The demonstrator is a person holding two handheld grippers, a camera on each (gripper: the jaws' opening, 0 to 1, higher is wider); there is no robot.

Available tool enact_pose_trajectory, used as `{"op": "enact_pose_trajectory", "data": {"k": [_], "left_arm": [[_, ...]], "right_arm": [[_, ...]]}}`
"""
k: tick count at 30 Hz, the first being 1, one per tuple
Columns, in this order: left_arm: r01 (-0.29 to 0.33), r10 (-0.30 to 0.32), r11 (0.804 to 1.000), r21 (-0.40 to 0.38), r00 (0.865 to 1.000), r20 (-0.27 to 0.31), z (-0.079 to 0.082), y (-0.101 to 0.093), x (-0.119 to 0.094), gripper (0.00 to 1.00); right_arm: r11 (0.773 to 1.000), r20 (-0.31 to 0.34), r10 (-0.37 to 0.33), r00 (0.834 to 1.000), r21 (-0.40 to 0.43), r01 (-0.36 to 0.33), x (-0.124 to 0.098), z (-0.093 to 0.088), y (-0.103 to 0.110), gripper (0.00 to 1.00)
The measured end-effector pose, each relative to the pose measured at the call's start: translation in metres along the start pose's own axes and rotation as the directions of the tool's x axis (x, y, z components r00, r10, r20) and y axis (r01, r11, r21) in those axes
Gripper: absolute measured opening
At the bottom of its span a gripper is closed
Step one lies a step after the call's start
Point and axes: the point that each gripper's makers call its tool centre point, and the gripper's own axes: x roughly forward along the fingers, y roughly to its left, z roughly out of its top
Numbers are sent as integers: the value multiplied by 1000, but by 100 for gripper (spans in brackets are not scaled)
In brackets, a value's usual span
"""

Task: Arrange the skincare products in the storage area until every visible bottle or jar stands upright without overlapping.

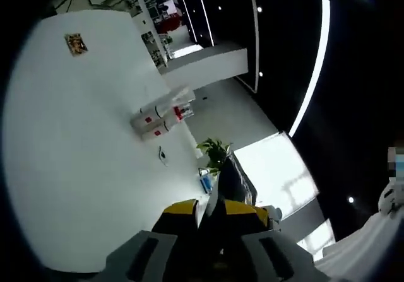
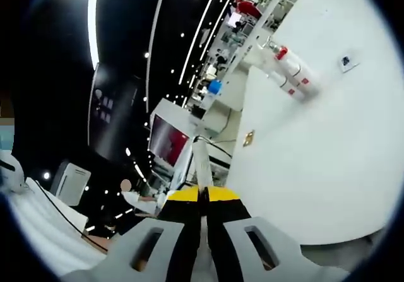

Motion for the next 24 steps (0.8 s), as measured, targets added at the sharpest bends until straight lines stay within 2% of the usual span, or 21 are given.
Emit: {"op": "enact_pose_trajectory", "data": {"k": [5,7,8,10,12,16,19,24], "left_arm": [[18,-18,1000,18,1000,-9,-6,-8,1,3],[58,-58,998,-2,998,-24,-9,-15,1,1],[67,-67,998,-18,998,-14,-7,-19,2,1],[87,-88,993,-79,996,-13,-9,-25,4,2],[84,-87,990,-111,996,-19,-13,-24,7,3],[65,-70,992,-108,997,-42,-16,-18,9,7],[109,-116,981,-163,993,-35,-15,-25,10,18],[128,-137,979,-158,990,-44,-15,-27,10,22]], "right_arm": [[999,14,-28,1000,-20,28,0,2,-4,1],[1000,24,-24,999,-6,24,-1,4,-4,1],[1000,32,-17,999,2,17,-2,5,-3,1],[1000,46,-6,999,13,5,-4,9,-2,0],[1000,54,3,999,22,-4,-5,10,0,0],[1000,62,-10,998,27,8,-5,12,-3,0],[1000,71,-16,997,28,14,-6,13,-4,0],[999,84,0,996,45,-4,-8,16,-3,0]]}}
